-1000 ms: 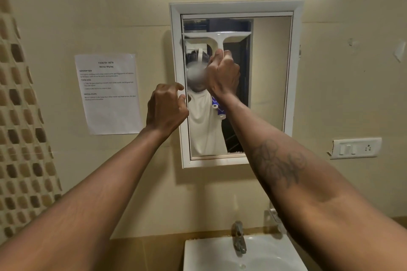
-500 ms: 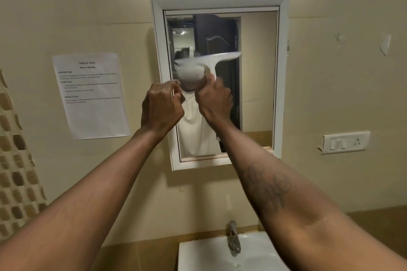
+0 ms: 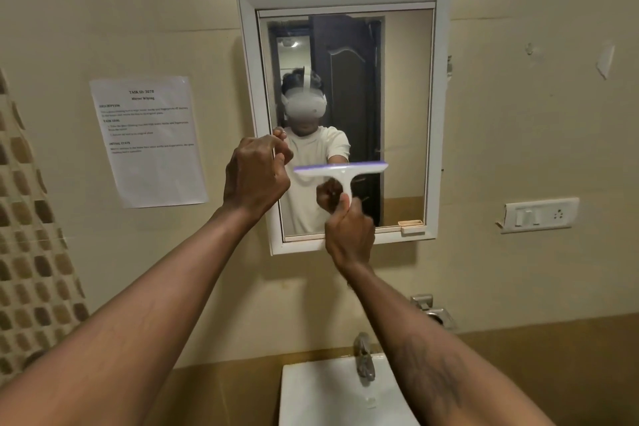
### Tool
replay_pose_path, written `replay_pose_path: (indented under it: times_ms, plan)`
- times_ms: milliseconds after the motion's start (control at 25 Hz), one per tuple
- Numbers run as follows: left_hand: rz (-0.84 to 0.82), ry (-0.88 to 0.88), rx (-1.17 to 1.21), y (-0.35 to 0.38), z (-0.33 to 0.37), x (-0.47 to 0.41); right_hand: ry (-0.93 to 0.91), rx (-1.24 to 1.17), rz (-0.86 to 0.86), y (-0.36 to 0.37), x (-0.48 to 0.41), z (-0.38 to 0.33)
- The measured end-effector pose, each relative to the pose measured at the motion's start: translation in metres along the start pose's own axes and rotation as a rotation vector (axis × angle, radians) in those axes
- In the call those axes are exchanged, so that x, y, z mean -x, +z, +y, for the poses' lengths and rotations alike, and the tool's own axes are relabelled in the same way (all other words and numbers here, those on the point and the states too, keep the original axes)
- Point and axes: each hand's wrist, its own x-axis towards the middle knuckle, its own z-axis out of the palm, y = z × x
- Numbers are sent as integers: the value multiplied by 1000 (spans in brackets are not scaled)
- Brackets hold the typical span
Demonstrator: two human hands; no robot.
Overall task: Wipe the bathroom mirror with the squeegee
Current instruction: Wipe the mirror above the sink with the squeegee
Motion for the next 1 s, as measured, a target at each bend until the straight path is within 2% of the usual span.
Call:
replay_pose_path:
  times_ms: [160, 320, 520, 760, 1000]
  plan:
    - [28, -13, 9, 3, 17, -23, -104, 20, 141, -34, -92, -52]
    - [26, 6, 11, 19, 44, -53, -182, -80, 221, -62, -165, -86]
    - [24, 25, 51, 37, 66, -82, -223, -23, 205, -74, -212, -94]
    - [48, 12, 99, 59, 81, -82, -233, 222, 173, -63, -209, -63]
    - [-5, -2, 121, 83, 89, -54, -125, 180, 97, -52, -147, 2]
